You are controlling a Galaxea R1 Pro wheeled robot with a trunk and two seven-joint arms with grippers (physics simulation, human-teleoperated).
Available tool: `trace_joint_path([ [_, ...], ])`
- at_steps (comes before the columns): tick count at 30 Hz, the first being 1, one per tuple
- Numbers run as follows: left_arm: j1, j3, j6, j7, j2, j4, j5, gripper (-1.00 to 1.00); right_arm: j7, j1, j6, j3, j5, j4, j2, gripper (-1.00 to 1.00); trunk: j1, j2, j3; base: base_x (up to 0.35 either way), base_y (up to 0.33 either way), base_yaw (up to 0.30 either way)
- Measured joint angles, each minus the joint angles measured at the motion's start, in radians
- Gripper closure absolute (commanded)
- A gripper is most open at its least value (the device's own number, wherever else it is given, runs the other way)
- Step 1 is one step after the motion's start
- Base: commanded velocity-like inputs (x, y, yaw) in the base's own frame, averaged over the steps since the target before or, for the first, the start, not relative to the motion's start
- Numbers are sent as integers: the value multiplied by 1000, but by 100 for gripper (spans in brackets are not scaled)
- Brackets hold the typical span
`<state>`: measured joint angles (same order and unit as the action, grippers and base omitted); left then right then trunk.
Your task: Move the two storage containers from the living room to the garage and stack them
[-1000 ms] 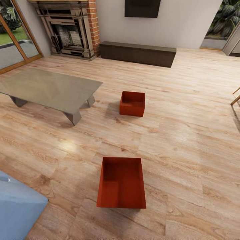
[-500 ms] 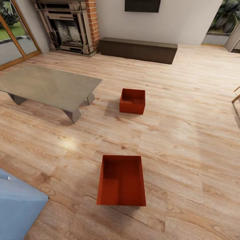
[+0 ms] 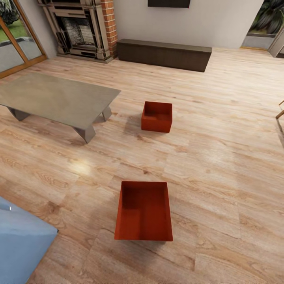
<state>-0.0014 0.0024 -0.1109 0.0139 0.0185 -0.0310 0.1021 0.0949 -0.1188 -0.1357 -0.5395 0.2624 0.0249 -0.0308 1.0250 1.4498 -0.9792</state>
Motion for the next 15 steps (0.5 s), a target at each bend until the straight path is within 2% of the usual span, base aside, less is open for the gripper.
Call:
trace_joint_path([
  [15, 0, 0, 0, 0, 0, 0, 0, -100, -1, 0, 0, 0, 0, 0, 1, -100, 0, 0, -24, 0, 0, 0],
])
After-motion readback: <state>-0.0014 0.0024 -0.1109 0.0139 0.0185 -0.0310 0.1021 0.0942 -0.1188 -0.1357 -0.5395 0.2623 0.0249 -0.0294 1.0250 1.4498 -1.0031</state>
